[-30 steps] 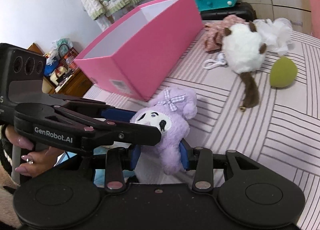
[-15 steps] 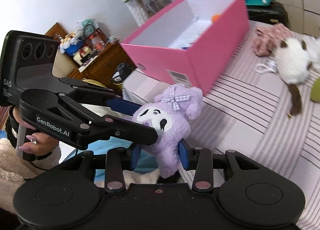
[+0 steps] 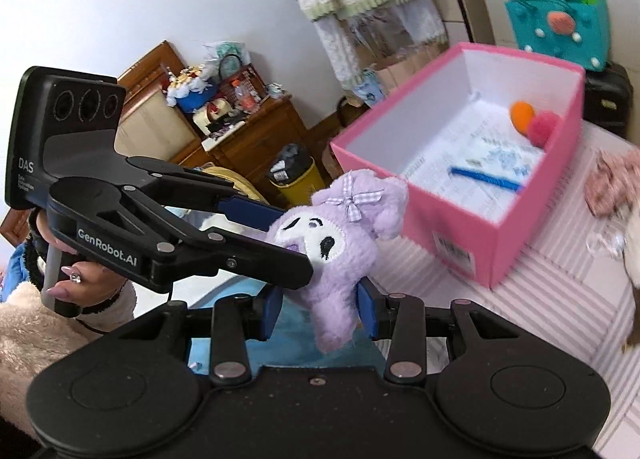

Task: Organize soft objects
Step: 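Lower the Kuromi doll into the pink box and open the left gripper, then withdraw the left gripper from the box back over the bed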

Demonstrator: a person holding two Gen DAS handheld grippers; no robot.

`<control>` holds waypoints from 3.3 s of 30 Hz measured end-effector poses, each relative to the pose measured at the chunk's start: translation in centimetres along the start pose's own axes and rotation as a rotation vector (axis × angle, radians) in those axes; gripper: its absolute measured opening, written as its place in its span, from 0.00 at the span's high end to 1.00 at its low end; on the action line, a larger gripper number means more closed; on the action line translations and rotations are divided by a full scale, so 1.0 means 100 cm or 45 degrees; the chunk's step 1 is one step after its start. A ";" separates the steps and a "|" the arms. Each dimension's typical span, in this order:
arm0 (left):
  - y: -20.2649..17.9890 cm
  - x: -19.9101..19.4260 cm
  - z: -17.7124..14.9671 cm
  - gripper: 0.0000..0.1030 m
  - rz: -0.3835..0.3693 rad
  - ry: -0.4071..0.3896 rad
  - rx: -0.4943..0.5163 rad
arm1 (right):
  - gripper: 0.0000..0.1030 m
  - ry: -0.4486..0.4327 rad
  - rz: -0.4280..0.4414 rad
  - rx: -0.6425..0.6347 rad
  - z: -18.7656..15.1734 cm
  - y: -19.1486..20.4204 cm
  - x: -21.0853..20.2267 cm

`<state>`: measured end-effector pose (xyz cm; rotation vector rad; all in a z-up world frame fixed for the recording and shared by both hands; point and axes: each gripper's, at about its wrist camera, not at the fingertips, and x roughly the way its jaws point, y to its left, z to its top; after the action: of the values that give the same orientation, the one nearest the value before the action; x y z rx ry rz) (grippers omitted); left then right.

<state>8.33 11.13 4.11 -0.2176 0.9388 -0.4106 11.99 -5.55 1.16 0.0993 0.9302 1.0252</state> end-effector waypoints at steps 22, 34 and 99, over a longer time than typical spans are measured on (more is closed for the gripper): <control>0.086 0.102 0.129 0.43 0.117 -0.171 -0.099 | 0.58 -0.025 -0.332 -0.199 0.128 -0.089 0.075; 0.095 0.153 0.165 0.48 0.377 -0.105 -0.029 | 0.58 0.005 -0.337 -0.269 0.153 -0.140 0.120; -0.111 0.053 0.010 0.24 0.003 -0.076 0.560 | 0.26 -0.356 -0.579 -0.248 -0.062 -0.056 -0.139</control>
<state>9.19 -1.20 4.70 0.1715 0.7685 -0.5939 8.86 -21.32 3.17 -0.1256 0.5582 0.6518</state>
